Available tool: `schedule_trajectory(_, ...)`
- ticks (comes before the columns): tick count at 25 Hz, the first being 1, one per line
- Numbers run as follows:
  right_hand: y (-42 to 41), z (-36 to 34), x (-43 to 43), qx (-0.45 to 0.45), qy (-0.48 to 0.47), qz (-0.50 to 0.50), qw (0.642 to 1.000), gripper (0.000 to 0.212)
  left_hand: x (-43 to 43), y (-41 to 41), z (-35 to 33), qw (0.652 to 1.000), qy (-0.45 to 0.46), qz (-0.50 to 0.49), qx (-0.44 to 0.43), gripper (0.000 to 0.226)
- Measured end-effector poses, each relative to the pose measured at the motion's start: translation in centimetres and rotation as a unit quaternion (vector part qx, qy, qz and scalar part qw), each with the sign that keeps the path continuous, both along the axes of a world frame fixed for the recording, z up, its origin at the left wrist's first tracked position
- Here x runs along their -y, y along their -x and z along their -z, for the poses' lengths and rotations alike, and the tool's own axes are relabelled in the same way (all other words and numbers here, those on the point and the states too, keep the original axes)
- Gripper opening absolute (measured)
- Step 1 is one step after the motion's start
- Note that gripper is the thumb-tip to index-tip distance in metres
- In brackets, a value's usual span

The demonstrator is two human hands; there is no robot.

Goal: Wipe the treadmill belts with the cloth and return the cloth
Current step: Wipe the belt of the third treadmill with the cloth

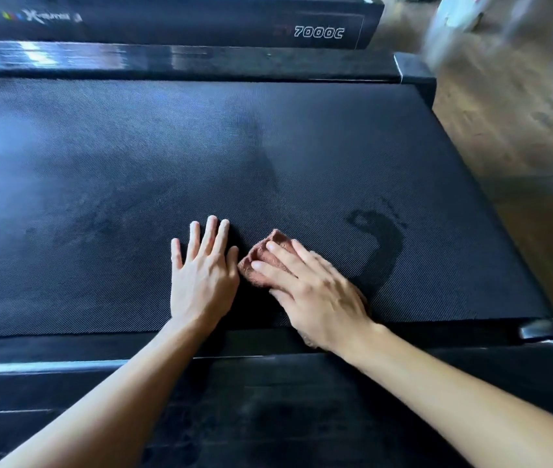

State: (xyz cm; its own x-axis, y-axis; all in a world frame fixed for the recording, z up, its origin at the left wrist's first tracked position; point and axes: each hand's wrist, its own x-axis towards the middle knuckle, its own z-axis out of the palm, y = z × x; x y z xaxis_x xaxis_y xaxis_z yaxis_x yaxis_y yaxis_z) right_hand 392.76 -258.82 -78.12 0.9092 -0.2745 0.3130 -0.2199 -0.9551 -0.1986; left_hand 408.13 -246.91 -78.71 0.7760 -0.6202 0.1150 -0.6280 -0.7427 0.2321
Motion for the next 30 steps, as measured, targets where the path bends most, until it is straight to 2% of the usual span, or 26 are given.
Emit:
schedule_trajectory(1,-1.0,-0.2,1.3,-0.008,-0.004,-0.002,1.0,0.045,0.0,0.0,0.0,1.0,-0.001,-0.002,0.007,0.064)
schedule_trajectory(5,-7.1,-1.6,3.3,-0.039,-0.072,0.145,0.986,0.047,0.2,0.0,-0.1,1.0,-0.009,-0.003,0.011,0.063)
schedule_trajectory(8,-2.9,-0.6,0.6,0.012,-0.029,0.107,0.994,0.048,0.1,0.1,-0.1,1.0,-0.011,-0.005,0.018,0.064)
schedule_trajectory(11,-0.6,-0.4,0.4,0.008,-0.004,0.06,0.998,0.046,0.2,0.2,0.0,0.999,-0.022,-0.005,0.03,0.063)
schedule_trajectory(16,-9.1,-1.6,5.6,-0.056,-0.072,0.145,0.985,0.049,0.2,0.1,0.0,0.999,-0.033,0.001,0.037,0.062)
schedule_trajectory(19,-4.4,-0.6,2.2,-0.008,-0.013,0.132,0.991,0.049,0.3,0.0,0.1,0.999,-0.031,-0.003,0.03,0.062)
schedule_trajectory(21,-1.8,-0.3,0.4,0.004,-0.015,0.105,0.994,0.049,0.3,0.1,0.1,0.999,-0.039,-0.004,0.028,0.061)
schedule_trajectory(24,-6.5,-0.8,4.1,-0.008,-0.014,0.104,0.994,0.05,0.2,0.2,0.0,0.998,-0.053,0.001,0.032,0.061)
schedule_trajectory(27,-13.5,-1.5,8.5,-0.058,-0.063,0.147,0.985,0.049,0.2,0.1,-0.1,0.998,-0.055,0.002,0.03,0.061)
schedule_trajectory(29,-13.8,-1.7,8.3,-0.049,-0.086,0.162,0.982,0.048,0.1,0.4,-0.3,0.999,-0.046,0.001,0.028,0.06)
schedule_trajectory(30,-12.5,-1.6,7.2,-0.029,-0.067,0.153,0.985,0.047,0.0,0.3,-0.5,0.999,-0.032,0.001,0.027,0.06)
